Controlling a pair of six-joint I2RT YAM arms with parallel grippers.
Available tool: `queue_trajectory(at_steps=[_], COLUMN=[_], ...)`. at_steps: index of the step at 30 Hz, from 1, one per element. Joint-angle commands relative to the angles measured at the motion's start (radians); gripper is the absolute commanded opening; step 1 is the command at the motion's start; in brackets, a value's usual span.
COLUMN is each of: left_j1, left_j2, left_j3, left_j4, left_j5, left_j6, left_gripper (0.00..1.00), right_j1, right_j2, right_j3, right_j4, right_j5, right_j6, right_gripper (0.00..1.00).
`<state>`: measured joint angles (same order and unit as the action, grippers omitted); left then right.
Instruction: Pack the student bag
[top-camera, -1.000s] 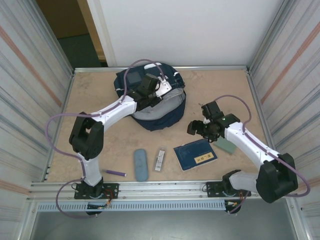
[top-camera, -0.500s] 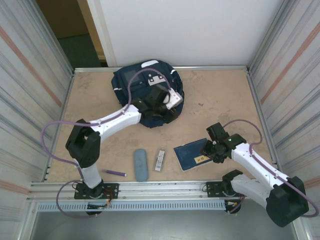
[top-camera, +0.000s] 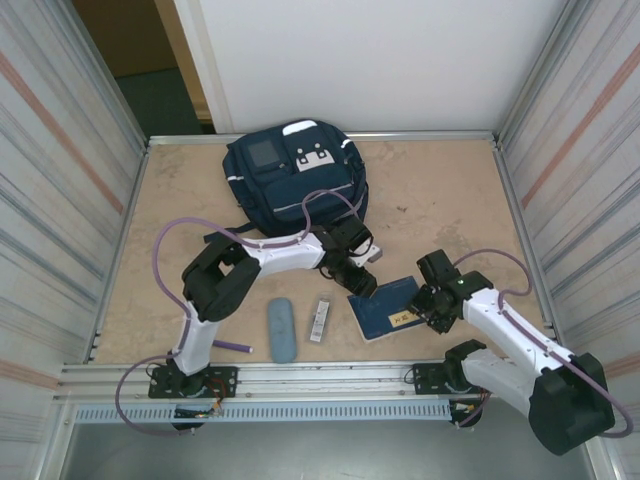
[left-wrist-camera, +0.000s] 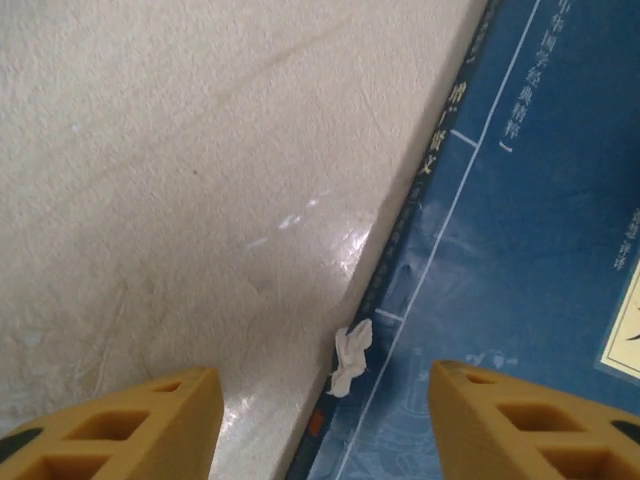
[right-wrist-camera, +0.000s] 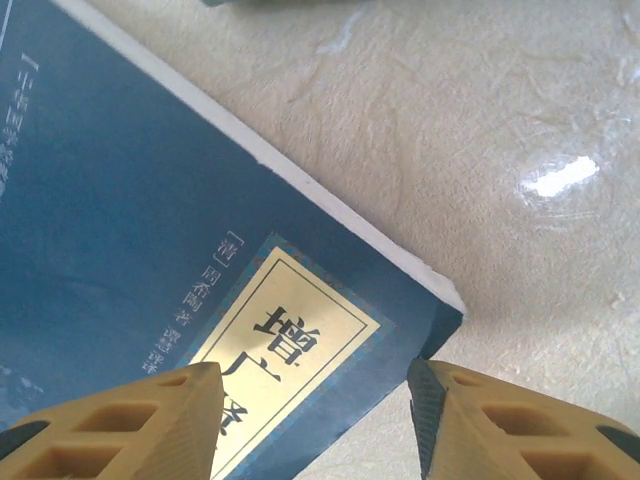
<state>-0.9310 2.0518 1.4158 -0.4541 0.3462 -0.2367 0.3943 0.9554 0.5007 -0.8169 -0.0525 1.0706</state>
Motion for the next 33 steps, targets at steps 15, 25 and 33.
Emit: queue_trajectory(at_steps=[15, 25, 33], left_j1=[0.006, 0.026, 0.070], left_j2=[0.038, -0.030, -0.123], left_j3=[0.014, 0.022, -0.021], left_j4=[-0.041, -0.010, 0.094], left_j5=[0.207, 0.281, 0.225], left_j6=[-0.094, -0.182, -0.330], left_gripper=[0.65, 0.39, 0.00], right_j1=[-0.022, -0.038, -0.048], right_j2=[0.087, 0.041, -0.006], right_j3=[-0.126, -0.116, -0.086], right_j4=[0.356, 0.469, 0.496], right_j5=[-0.128, -0.124, -0.154], right_j6=[0.137, -0.035, -0.104], right_gripper=[0.27, 0.23, 0.44])
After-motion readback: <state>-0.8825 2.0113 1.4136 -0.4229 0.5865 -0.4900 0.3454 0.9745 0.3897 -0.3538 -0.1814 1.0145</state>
